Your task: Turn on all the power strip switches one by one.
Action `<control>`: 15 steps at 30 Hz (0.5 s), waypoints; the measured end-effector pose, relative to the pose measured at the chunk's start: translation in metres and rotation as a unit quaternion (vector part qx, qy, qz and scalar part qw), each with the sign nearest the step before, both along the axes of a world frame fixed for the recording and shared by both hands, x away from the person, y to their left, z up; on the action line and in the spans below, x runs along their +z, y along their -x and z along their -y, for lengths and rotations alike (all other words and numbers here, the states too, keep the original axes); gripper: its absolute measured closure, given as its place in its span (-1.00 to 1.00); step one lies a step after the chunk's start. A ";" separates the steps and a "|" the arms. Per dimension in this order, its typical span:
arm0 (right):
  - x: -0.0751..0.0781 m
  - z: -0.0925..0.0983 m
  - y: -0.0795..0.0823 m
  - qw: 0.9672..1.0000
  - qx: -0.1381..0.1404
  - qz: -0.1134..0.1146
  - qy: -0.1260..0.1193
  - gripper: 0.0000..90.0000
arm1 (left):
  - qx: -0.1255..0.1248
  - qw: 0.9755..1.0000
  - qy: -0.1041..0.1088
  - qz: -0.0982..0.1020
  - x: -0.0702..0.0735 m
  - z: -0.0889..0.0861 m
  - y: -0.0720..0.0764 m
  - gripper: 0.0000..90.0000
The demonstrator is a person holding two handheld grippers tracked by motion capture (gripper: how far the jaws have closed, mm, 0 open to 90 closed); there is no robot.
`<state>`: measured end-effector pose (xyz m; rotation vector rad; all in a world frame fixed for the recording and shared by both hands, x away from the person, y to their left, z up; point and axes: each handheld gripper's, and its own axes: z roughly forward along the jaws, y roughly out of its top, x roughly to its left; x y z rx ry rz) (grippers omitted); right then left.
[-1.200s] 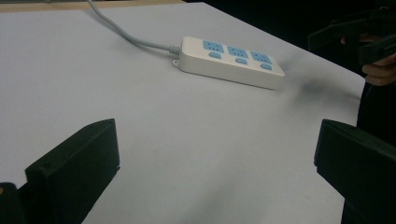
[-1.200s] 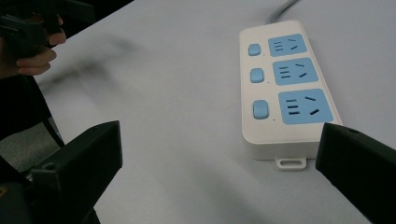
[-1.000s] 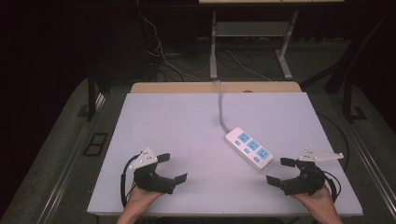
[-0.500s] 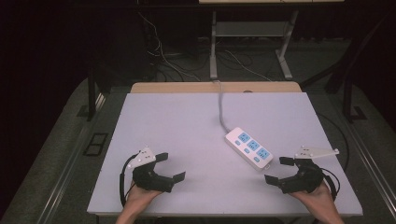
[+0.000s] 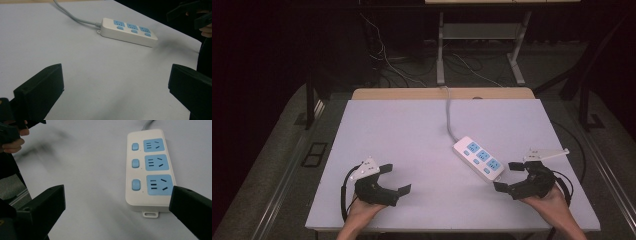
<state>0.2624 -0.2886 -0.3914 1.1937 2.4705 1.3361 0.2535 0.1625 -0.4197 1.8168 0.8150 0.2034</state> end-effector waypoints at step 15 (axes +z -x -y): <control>0.015 -0.006 -0.019 0.999 0.017 -0.005 0.028 -0.99 | 0.000 1.000 0.001 -0.002 0.000 0.000 0.000 -1.00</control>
